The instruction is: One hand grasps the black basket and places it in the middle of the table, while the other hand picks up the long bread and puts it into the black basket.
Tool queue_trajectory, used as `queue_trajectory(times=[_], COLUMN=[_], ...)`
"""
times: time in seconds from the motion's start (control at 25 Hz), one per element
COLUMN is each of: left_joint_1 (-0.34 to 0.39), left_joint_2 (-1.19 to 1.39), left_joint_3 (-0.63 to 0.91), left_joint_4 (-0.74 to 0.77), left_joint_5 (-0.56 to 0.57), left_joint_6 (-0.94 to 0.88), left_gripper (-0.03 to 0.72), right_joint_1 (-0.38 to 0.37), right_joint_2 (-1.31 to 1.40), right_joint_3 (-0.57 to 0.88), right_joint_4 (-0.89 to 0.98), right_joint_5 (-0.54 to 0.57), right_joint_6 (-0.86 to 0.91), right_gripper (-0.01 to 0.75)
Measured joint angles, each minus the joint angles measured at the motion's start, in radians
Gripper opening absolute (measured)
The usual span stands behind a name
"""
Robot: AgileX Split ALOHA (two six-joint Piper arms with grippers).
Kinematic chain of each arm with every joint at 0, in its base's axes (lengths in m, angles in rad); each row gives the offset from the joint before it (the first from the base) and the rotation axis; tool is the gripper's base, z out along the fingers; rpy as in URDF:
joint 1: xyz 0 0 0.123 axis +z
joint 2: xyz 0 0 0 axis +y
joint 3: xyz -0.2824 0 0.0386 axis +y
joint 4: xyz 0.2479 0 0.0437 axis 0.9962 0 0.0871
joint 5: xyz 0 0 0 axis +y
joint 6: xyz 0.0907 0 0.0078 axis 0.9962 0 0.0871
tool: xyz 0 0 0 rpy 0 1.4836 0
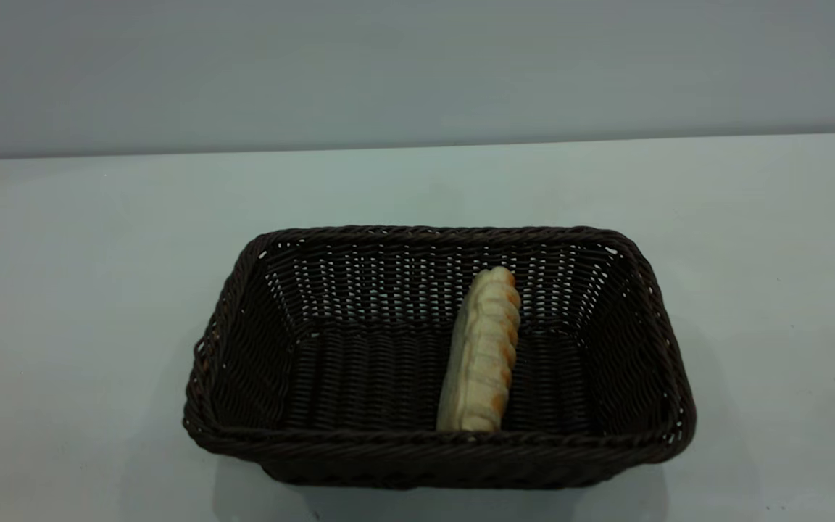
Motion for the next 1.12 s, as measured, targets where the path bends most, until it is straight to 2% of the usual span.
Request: queue_trajectory(times=[0.44, 0.72, 1.12], left_joint_1=[0.0, 0.0, 0.0], left_joint_2=[-0.124, -0.124, -0.124], left_joint_3=[0.203, 0.256, 0.291], left_joint_4=[0.0, 0.02, 0.115], left_joint_5=[-0.006, -0.018, -0.034], left_joint_6=[-0.016, -0.02, -0.181], left_gripper=[0.539, 0.539, 0.539], right_joint_1=[0.0, 0.0, 0.0], right_joint_2=[-0.101, -0.101, -0.101], right_joint_3=[0.224, 0.231, 0.263], right_joint_4=[0.002, -0.171, -0.174], right_joint_5=[0.0, -0.043, -0.088], right_joint_6=[-0.026, -0.037, -0.034], right_gripper=[0.496, 0.496, 0.496])
